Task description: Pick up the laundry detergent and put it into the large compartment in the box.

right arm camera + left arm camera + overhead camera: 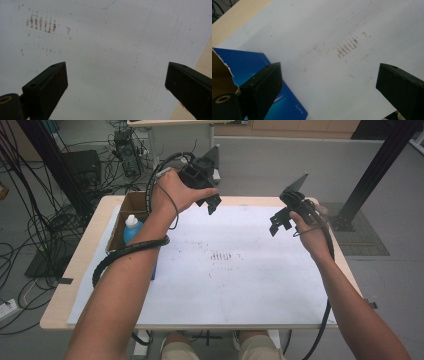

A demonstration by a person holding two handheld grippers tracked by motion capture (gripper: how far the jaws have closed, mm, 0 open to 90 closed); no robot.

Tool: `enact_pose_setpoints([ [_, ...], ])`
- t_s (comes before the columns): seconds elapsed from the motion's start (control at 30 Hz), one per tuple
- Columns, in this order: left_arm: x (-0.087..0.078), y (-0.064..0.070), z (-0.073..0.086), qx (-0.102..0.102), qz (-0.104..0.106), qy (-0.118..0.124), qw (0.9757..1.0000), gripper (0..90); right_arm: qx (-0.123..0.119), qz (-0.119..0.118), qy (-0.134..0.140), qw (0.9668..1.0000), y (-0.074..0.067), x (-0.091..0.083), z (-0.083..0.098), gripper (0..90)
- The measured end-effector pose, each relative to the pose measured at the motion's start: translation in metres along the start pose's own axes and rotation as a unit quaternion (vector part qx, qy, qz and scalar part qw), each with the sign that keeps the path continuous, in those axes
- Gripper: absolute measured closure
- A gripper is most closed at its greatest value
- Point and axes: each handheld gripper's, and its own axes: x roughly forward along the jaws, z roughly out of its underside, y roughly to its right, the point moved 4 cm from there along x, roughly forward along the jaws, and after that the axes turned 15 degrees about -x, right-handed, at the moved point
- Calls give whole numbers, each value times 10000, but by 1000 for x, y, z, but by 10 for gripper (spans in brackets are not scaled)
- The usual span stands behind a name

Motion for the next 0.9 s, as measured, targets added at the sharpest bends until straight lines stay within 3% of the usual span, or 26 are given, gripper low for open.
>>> enact_pose_setpoints([
  [0.9, 0, -1, 2, 51, 41, 37, 10000, 75, -30, 11, -20, 10000, -4, 4, -2, 44],
])
